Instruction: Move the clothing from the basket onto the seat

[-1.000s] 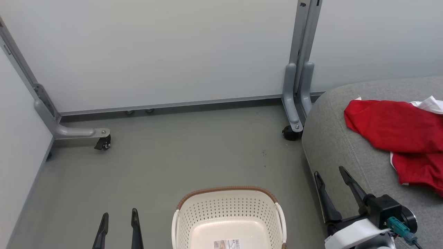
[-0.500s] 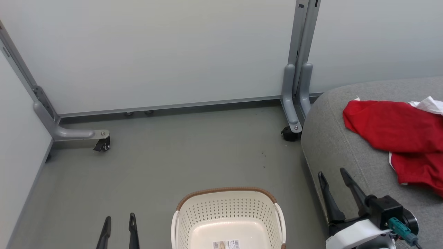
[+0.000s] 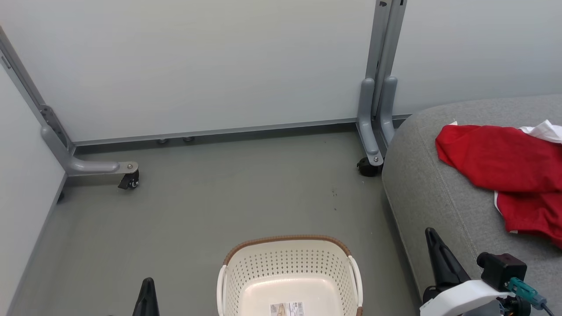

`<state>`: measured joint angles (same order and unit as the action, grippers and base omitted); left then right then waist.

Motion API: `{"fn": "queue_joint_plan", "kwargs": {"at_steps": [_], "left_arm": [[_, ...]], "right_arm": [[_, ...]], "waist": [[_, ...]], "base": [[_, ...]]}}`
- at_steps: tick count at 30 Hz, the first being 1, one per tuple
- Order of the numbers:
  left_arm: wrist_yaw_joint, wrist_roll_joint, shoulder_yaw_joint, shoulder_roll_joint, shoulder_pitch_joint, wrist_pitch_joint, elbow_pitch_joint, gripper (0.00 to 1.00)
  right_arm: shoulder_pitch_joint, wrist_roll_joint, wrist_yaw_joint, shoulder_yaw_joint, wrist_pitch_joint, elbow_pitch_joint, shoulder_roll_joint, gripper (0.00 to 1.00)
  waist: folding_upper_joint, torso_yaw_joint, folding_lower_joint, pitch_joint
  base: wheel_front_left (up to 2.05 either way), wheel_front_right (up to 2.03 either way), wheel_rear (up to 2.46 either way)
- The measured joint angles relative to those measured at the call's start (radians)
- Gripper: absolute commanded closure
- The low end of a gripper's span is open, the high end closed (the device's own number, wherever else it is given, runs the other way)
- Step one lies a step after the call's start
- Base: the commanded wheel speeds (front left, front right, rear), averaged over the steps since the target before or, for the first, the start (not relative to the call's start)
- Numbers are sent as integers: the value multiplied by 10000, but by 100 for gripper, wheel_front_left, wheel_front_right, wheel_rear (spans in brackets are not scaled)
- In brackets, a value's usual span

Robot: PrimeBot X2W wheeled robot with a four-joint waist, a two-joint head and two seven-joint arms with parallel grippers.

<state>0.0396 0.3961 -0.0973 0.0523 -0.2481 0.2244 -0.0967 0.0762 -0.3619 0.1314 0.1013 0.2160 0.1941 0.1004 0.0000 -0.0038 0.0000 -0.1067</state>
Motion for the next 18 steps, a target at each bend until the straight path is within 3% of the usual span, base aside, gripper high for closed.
{"fn": "queue_joint_plan", "kwargs": {"at_steps": [18], "left_arm": [[-410,3208,290,163,869,-656,-416,100]], "right_arm": [[-421,-3164,0,-468,-754,119,-84,100]], "waist": [[0,7,0,178]], "base": [[0,0,0]]}}
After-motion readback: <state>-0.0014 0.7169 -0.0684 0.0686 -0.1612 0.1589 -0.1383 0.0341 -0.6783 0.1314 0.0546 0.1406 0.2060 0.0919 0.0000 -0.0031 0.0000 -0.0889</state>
